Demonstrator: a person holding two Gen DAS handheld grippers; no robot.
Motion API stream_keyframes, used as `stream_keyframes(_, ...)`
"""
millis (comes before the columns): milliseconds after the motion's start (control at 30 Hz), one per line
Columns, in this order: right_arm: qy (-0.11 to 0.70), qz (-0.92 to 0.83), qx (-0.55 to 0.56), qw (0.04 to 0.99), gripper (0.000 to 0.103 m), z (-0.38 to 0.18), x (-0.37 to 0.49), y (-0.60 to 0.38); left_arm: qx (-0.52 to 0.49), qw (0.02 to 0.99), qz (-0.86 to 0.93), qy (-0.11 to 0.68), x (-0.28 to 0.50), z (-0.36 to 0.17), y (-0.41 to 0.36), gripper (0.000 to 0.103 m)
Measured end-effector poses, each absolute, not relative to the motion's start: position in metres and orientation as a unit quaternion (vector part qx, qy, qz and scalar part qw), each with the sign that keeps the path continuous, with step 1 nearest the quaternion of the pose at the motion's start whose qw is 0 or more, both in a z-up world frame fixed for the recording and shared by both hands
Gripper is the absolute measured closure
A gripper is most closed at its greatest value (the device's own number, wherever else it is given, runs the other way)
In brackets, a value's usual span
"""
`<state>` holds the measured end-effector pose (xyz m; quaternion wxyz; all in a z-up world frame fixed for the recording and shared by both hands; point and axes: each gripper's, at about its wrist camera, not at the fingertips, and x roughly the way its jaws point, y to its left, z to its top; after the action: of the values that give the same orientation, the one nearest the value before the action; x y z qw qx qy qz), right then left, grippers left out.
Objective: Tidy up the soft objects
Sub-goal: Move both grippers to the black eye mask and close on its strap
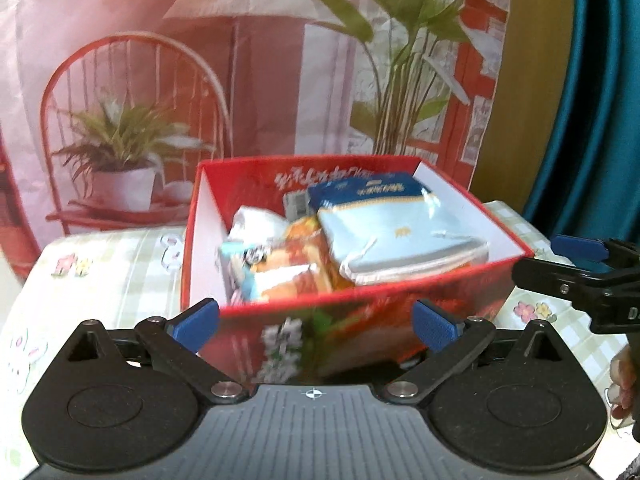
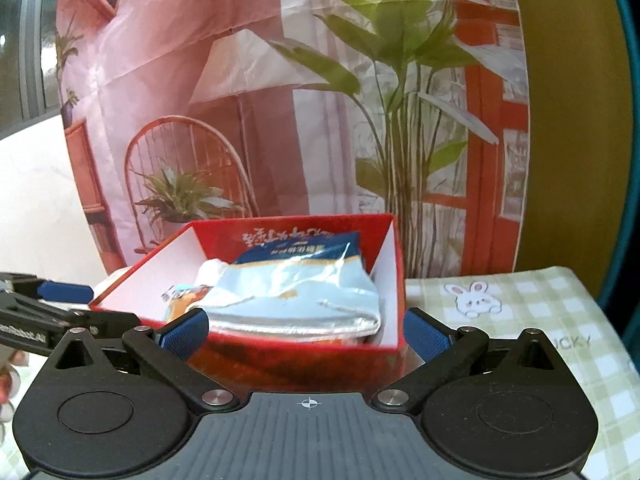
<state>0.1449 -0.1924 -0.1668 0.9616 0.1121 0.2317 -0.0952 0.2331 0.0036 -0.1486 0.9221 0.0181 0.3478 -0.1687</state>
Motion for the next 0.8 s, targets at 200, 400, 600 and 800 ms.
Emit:
stream_keyframes(200, 0.247, -0.094, 0.121, 0.957, 0.0, -0.186, 0.128, -0.182, 0.002, 0.922, -0.148, 0.358, 0.215, -0.166, 0.018, 0.0)
stream_keyframes(400, 0.288, -0.074, 0.1, 0.95, 0.0, -0.217, 0.11, -0.163, 0.008, 0.911, -0.138, 0.389, 0.194, -0.191, 0.025, 0.0)
stream_keyframes(600, 0.334, -0.074, 0.101, 0.934, 0.0, -0.24, 0.105, -0.151, -0.003, 0.893, -0.139, 0.428, 0.18, -0.217, 0.027, 0.0)
stream_keyframes(800, 0.355, -0.078, 0.087, 0.928, 0.0, -0.248, 0.107, -0.143, -0.001, 0.883, -0.141, 0.447, 0.175, -0.229, 0.024, 0.0)
